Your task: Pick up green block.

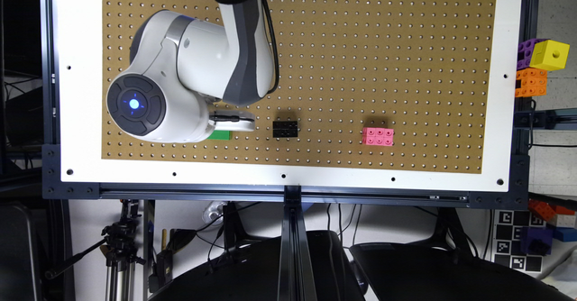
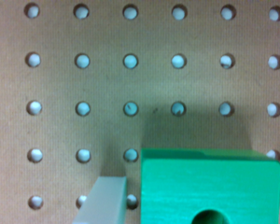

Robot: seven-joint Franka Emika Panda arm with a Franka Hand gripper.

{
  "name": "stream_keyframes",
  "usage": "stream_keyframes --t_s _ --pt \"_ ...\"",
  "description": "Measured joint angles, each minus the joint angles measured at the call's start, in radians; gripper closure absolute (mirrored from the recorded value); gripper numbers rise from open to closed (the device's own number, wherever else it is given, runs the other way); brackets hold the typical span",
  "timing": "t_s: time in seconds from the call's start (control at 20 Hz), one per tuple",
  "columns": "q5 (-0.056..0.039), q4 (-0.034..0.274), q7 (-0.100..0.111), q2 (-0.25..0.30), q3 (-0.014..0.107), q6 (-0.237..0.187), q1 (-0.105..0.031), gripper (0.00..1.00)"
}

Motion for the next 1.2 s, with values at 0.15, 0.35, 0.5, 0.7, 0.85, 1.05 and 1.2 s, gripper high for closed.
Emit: stream_keyframes --t_s 0.15,0.35,0.5,0.7,0.85,1.05,1.2 --pt "0.0 0.014 0.0 0.008 0.0 0.0 0.001 0.0" --pt "-0.0002 0.022 0.0 0.014 0.0 0.0 0.002 0.0" --pt "-0.0002 0.022 0.0 0.013 0.0 -0.001 0.002 1.0" --pt "-0.0002 0.022 0.0 0.013 0.0 -0.001 0.002 1.0" --pt "-0.0002 0.022 0.0 0.012 0.0 -0.006 0.002 1.0" --pt "-0.0002 0.022 0.0 0.012 0.0 -0.008 0.002 1.0" --pt "-0.0002 0.022 0.0 0.011 0.0 -0.008 0.002 1.0"
